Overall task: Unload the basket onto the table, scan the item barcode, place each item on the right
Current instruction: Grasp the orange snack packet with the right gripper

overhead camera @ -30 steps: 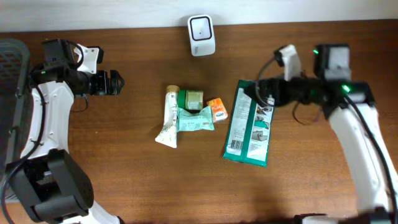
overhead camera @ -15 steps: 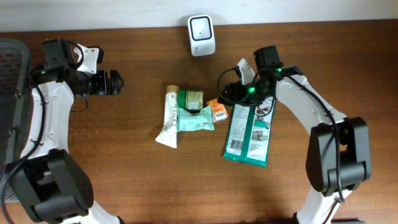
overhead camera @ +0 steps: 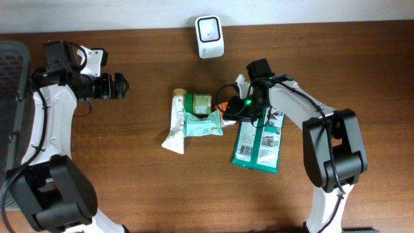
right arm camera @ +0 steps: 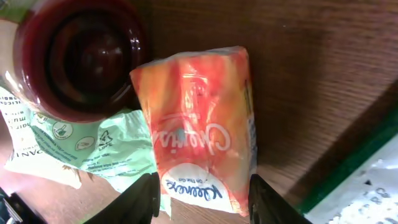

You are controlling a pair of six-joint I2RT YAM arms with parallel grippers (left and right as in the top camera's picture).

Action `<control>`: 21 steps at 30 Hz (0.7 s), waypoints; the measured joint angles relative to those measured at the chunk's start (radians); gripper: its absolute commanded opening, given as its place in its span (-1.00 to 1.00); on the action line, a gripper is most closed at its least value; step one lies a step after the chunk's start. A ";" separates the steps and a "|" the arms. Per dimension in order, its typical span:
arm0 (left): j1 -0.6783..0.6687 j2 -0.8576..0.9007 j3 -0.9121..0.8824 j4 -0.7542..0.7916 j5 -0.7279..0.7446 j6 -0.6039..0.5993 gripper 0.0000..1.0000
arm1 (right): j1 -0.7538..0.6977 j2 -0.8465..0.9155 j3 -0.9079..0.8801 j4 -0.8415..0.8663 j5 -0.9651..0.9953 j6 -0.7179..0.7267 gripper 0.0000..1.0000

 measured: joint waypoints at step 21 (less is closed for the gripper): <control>0.000 0.000 0.000 0.000 0.000 0.000 0.99 | -0.217 0.036 0.001 -0.173 -0.500 -0.223 -0.92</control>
